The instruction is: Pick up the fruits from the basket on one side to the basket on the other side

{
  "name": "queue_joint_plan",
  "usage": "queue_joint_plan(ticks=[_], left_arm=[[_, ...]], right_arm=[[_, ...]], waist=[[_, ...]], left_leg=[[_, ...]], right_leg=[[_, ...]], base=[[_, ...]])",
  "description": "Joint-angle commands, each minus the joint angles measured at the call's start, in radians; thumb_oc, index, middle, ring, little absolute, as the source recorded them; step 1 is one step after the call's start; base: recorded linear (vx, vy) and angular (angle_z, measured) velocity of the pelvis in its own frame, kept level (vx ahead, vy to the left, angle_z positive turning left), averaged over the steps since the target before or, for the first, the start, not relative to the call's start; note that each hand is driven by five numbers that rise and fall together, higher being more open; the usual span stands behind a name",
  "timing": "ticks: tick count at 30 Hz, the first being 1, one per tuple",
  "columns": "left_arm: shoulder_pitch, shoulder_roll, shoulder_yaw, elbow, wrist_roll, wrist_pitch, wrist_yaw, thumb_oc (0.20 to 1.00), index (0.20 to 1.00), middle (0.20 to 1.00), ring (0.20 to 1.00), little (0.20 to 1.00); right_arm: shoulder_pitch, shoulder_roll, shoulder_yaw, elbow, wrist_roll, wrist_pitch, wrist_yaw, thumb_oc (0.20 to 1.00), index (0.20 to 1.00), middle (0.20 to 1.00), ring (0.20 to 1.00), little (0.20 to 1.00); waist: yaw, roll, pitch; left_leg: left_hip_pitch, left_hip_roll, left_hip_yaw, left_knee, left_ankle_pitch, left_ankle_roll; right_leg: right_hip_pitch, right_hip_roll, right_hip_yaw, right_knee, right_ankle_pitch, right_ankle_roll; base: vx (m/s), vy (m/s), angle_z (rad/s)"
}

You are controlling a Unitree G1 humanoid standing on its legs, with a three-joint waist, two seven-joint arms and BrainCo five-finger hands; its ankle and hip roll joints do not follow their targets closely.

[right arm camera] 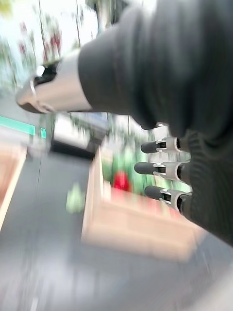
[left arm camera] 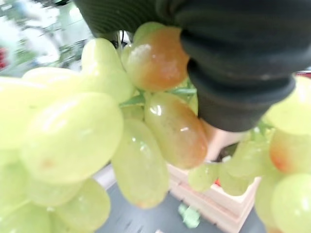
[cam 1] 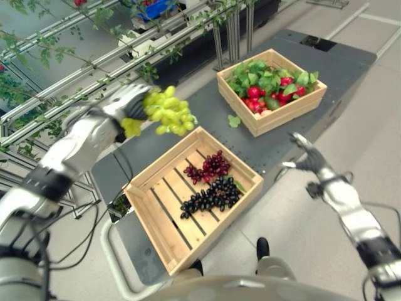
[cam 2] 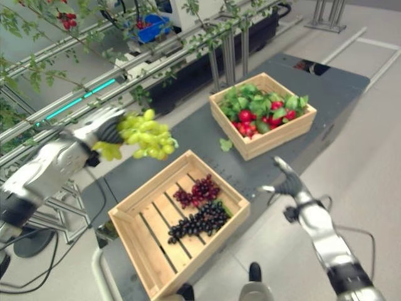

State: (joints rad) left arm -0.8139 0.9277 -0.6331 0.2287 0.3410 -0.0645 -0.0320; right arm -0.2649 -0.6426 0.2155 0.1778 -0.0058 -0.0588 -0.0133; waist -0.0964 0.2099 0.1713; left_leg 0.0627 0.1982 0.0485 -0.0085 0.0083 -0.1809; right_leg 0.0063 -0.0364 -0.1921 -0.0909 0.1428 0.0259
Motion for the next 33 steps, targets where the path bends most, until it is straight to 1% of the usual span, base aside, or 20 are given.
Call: queue_joint_plan(ticks=[1, 5, 6, 7, 9, 13, 15, 22, 23, 24, 25, 26, 27, 31, 33], left_arm=[[-0.157, -0.038, -0.001, 0.059, 0.042, 0.005, 0.066, 0.200, 0.200, 0.200, 0.200, 0.200], [-0.213, -0.101, -0.054, 0.048, 0.109, 0.006, 0.084, 0.200, 0.200, 0.200, 0.200, 0.200], [-0.214, -0.101, -0.055, 0.049, 0.109, 0.006, 0.085, 0.200, 0.200, 0.200, 0.200, 0.200], [-0.222, -0.125, -0.058, 0.039, 0.122, 0.002, 0.089, 0.200, 0.200, 0.200, 0.200, 0.200], [-0.230, -0.141, -0.072, 0.032, 0.152, 0.001, 0.088, 0.200, 0.200, 0.200, 0.200, 0.200], [-0.219, -0.166, -0.090, 0.028, 0.200, -0.003, 0.081, 0.200, 0.200, 0.200, 0.200, 0.200], [-0.185, -0.195, -0.102, 0.027, 0.241, -0.007, 0.067, 0.200, 0.200, 0.200, 0.200, 0.200], [-0.141, -0.232, -0.097, 0.015, 0.262, -0.010, 0.051, 0.200, 0.200, 0.200, 0.200, 0.200], [-0.134, -0.253, -0.104, 0.006, 0.260, -0.014, 0.047, 0.200, 0.200, 0.200, 0.200, 0.200], [-0.133, -0.251, -0.103, 0.006, 0.260, -0.014, 0.046, 0.200, 0.200, 0.200, 0.200, 0.200], [-0.132, -0.260, -0.109, -0.002, 0.257, -0.016, 0.042, 0.200, 0.200, 0.200, 0.200, 0.200], [-0.133, -0.259, -0.108, -0.002, 0.257, -0.016, 0.042, 0.200, 0.200, 0.200, 0.200, 0.200], [-0.134, -0.268, -0.117, -0.002, 0.256, -0.018, 0.038, 0.200, 0.200, 0.200, 0.200, 0.200], [-0.141, -0.282, -0.135, 0.014, 0.269, -0.018, 0.047, 0.200, 0.200, 0.200, 0.200, 0.200], [-0.140, -0.296, -0.148, 0.018, 0.274, -0.020, 0.050, 0.200, 0.200, 0.200, 0.200, 0.200]], right_arm=[[-0.121, -0.008, 0.057, -0.006, 0.033, -0.022, -0.028, 1.000, 1.000, 1.000, 1.000, 1.000], [-0.214, 0.009, 0.099, 0.054, 0.007, 0.003, -0.053, 1.000, 1.000, 1.000, 1.000, 1.000], [-0.215, 0.010, 0.099, 0.056, 0.007, 0.002, -0.053, 1.000, 1.000, 1.000, 1.000, 1.000], [-0.252, 0.025, 0.111, 0.087, 0.012, 0.012, -0.065, 1.000, 1.000, 1.000, 1.000, 1.000], [-0.287, 0.034, 0.131, 0.120, 0.011, 0.016, -0.069, 1.000, 1.000, 1.000, 1.000, 1.000], [-0.309, 0.058, 0.154, 0.146, 0.027, 0.025, -0.060, 1.000, 1.000, 1.000, 1.000, 1.000], [-0.336, 0.097, 0.177, 0.178, 0.045, 0.040, -0.055, 1.000, 1.000, 1.000, 1.000, 1.000], [-0.404, 0.148, 0.215, 0.229, 0.064, 0.048, -0.054, 1.000, 1.000, 1.000, 1.000, 1.000], [-0.435, 0.183, 0.236, 0.272, 0.133, 0.050, -0.049, 1.000, 1.000, 1.000, 1.000, 1.000], [-0.439, 0.184, 0.238, 0.276, 0.137, 0.048, -0.049, 1.000, 1.000, 1.000, 1.000, 1.000], [-0.465, 0.207, 0.257, 0.298, 0.200, 0.046, -0.037, 1.000, 1.000, 1.000, 1.000, 1.000], [-0.469, 0.207, 0.259, 0.302, 0.204, 0.044, -0.037, 1.000, 1.000, 1.000, 1.000, 1.000], [-0.490, 0.229, 0.277, 0.303, 0.288, 0.042, -0.021, 1.000, 1.000, 1.000, 1.000, 1.000], [-0.543, 0.250, 0.315, 0.285, 0.340, 0.028, -0.012, 1.000, 1.000, 1.000, 1.000, 1.000], [-0.578, 0.263, 0.335, 0.275, 0.342, 0.025, -0.012, 1.000, 1.000, 1.000, 1.000, 1.000]], waist=[[0.008, -0.053, -0.093], [0.014, -0.065, -0.107], [0.014, -0.065, -0.106], [0.018, -0.070, -0.113], [0.021, -0.074, -0.119], [0.020, -0.079, -0.124], [0.024, -0.083, -0.130], [0.027, -0.082, -0.137], [0.033, -0.083, -0.138], [0.032, -0.084, -0.139], [0.035, -0.086, -0.142], [0.034, -0.086, -0.142], [0.036, -0.089, -0.143], [0.036, -0.095, -0.143], [0.039, -0.098, -0.144]], left_leg=[[-0.084, 0.005, 0.016, 0.073, 0.006, 0.006], [-0.078, 0.002, 0.012, 0.074, -0.001, 0.008], [-0.078, 0.002, 0.012, 0.074, -0.001, 0.008], [-0.072, 0.001, 0.011, 0.073, -0.005, 0.009], [-0.068, -0.002, 0.010, 0.076, -0.009, 0.009], [-0.060, -0.002, 0.010, 0.074, -0.014, 0.009], [-0.056, -0.002, 0.009, 0.073, -0.017, 0.010], [-0.058, -0.003, 0.008, 0.069, -0.017, 0.011], [-0.060, -0.002, 0.007, 0.068, -0.015, 0.012], [-0.060, -0.002, 0.007, 0.068, -0.015, 0.012], [-0.061, -0.003, 0.007, 0.068, -0.015, 0.011], [-0.061, -0.003, 0.007, 0.067, -0.015, 0.011], [-0.061, -0.002, 0.007, 0.067, -0.014, 0.010], [-0.059, 0.000, 0.008, 0.068, -0.015, 0.009], [-0.058, 0.000, 0.007, 0.067, -0.015, 0.009]], right_leg=[[0.082, 0.004, 0.020, 0.083, -0.258, 0.067], [0.096, 0.004, 0.016, 0.083, -0.261, 0.067], [0.096, 0.004, 0.016, 0.083, -0.261, 0.067], [0.103, 0.003, 0.015, 0.082, -0.262, 0.067], [0.109, 0.004, 0.013, 0.081, -0.263, 0.067], [0.116, 0.004, 0.014, 0.081, -0.265, 0.065], [0.120, 0.005, 0.015, 0.080, -0.266, 0.064], [0.116, 0.007, 0.018, 0.076, -0.263, 0.063], [0.114, 0.008, 0.017, 0.076, -0.262, 0.062], [0.114, 0.008, 0.018, 0.076, -0.262, 0.062], [0.114, 0.009, 0.019, 0.077, -0.262, 0.061], [0.113, 0.009, 0.019, 0.076, -0.262, 0.061], [0.115, 0.010, 0.019, 0.076, -0.262, 0.060], [0.116, 0.011, 0.020, 0.075, -0.262, 0.059], [0.116, 0.012, 0.021, 0.076, -0.263, 0.059]], base=[[0.02, -0.028, 0.09], [0.03, -0.017, 0.07], [0.03, -0.016, 0.04], [0.03, -0.013, 0.03], [0.02, -0.009, 0.01], [0.01, -0.002, 0.00], [0.00, 0.000, 0.00], [0.00, 0.000, 0.00], [0.00, 0.000, 0.00], [0.00, 0.000, 0.00], [0.00, 0.000, 0.00], [0.00, 0.000, 0.00], [0.00, 0.000, 0.00], [0.00, 0.000, 0.00], [0.00, 0.000, 0.00]])
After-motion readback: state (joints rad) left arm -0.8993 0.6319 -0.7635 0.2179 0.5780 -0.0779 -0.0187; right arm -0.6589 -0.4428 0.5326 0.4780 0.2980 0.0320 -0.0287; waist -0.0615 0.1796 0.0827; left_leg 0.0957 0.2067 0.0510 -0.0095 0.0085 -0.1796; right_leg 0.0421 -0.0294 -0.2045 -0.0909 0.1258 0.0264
